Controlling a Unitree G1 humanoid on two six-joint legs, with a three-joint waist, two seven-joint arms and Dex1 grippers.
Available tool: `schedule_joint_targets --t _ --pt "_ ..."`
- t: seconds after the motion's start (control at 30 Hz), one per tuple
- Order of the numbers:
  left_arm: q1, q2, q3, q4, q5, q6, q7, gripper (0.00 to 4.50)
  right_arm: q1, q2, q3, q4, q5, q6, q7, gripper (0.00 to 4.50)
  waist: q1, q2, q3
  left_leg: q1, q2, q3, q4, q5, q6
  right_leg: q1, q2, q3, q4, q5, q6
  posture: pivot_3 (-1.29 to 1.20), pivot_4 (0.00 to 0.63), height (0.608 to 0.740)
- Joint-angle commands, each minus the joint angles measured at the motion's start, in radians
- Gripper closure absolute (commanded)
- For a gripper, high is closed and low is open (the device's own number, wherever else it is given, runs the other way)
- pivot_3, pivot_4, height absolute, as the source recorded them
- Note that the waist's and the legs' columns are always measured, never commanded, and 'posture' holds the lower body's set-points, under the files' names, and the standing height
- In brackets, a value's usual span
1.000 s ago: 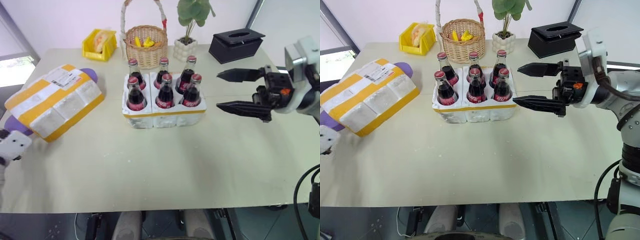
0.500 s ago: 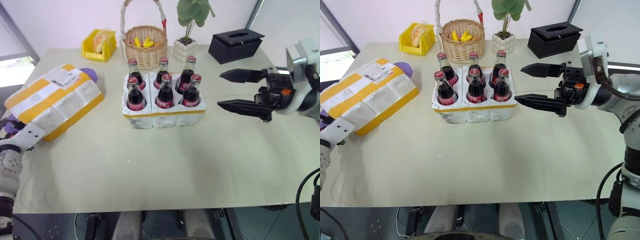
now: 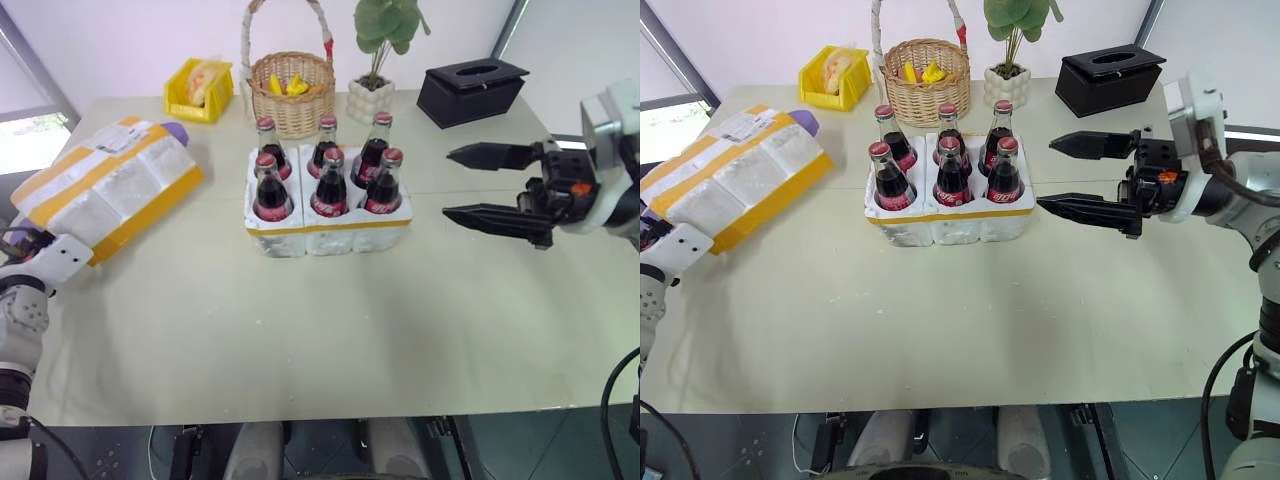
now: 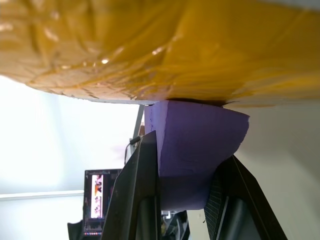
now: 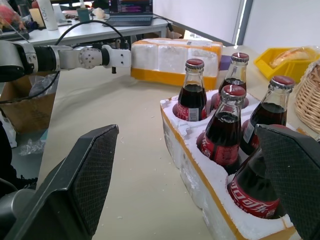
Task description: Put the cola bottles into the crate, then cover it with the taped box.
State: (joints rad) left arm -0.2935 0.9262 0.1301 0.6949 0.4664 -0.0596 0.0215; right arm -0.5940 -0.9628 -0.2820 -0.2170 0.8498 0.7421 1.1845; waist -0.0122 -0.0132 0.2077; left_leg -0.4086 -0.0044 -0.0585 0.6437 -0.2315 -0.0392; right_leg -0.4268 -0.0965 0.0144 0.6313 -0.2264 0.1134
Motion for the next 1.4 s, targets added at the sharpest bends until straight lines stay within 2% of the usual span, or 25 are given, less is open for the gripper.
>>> schedule_joint_targets --t 0.03,0.23,0.37,0.5,0.67,0.9,1.2,1.4 --pt "-0.024 0.035 -0.001 0.010 -0.021 0.000 -0.012 4.01 0.003 -0.019 -0.036 -0.033 0.014 -0.020 0.005 0.00 0.000 0.000 0.000 0.000 0.000 0.000 0.000 0.000 0.000 0.000 0.000 0.000 0.000 0.000 0.000 0.00 0.150 0.738" --pt "-0.077 0.102 0.029 -0.050 -0.059 -0.008 -0.075 4.01 0.020 -0.061 -0.044 0.007 0.026 0.020 0.032 0.00 0.000 -0.001 0.000 0.000 0.000 0.000 0.000 0.000 0.000 0.000 0.000 0.000 0.000 0.000 0.000 0.00 0.150 0.738" --pt "-0.204 0.171 0.015 -0.153 -0.079 -0.038 -0.180 4.01 0.036 -0.064 -0.054 0.026 -0.018 -0.024 0.022 0.00 0.007 -0.002 0.000 -0.001 0.000 0.000 0.001 0.000 0.000 0.000 0.000 -0.001 0.000 0.000 0.000 0.00 0.150 0.738" --pt "-0.350 0.188 -0.006 -0.285 -0.108 -0.025 -0.298 4.01 0.053 -0.055 -0.056 0.047 -0.037 -0.039 0.008 0.00 0.006 -0.002 -0.001 -0.002 -0.001 0.000 0.002 0.000 0.000 0.001 0.000 0.000 -0.002 0.000 0.000 0.00 0.150 0.738" --pt "-0.449 0.158 -0.052 -0.484 -0.149 0.044 -0.480 4.01 0.082 -0.055 -0.062 0.064 -0.055 -0.055 -0.005 0.00 -0.008 -0.002 0.000 -0.002 -0.001 0.000 0.001 0.000 0.000 0.001 0.000 0.000 -0.001 0.001 0.002 0.00 0.150 0.738" --pt "-0.489 0.085 -0.154 -0.718 -0.123 0.118 -0.619 4.01 0.089 -0.049 -0.073 0.087 -0.062 -0.061 -0.024 0.00 -0.005 -0.002 0.000 -0.001 0.000 0.000 0.002 0.000 0.000 0.001 0.001 0.001 -0.001 0.001 0.002 0.00 0.150 0.738" --pt "-0.543 -0.001 -0.224 -0.713 -0.065 0.061 -0.612 4.01 0.104 -0.036 -0.085 0.088 -0.056 -0.063 -0.063 0.00 -0.005 -0.002 0.000 -0.002 0.000 0.000 0.003 0.000 0.000 0.001 0.002 0.002 0.000 0.001 0.002 0.00 0.150 0.738" --pt "-0.511 -0.006 -0.253 -0.729 -0.023 0.018 -0.626 4.01 0.121 -0.034 -0.101 0.082 -0.050 -0.069 -0.083 0.00 -0.004 -0.002 0.000 -0.002 0.000 0.000 0.003 0.000 0.001 0.001 0.002 0.002 0.000 0.001 0.003 0.00 0.150 0.738"
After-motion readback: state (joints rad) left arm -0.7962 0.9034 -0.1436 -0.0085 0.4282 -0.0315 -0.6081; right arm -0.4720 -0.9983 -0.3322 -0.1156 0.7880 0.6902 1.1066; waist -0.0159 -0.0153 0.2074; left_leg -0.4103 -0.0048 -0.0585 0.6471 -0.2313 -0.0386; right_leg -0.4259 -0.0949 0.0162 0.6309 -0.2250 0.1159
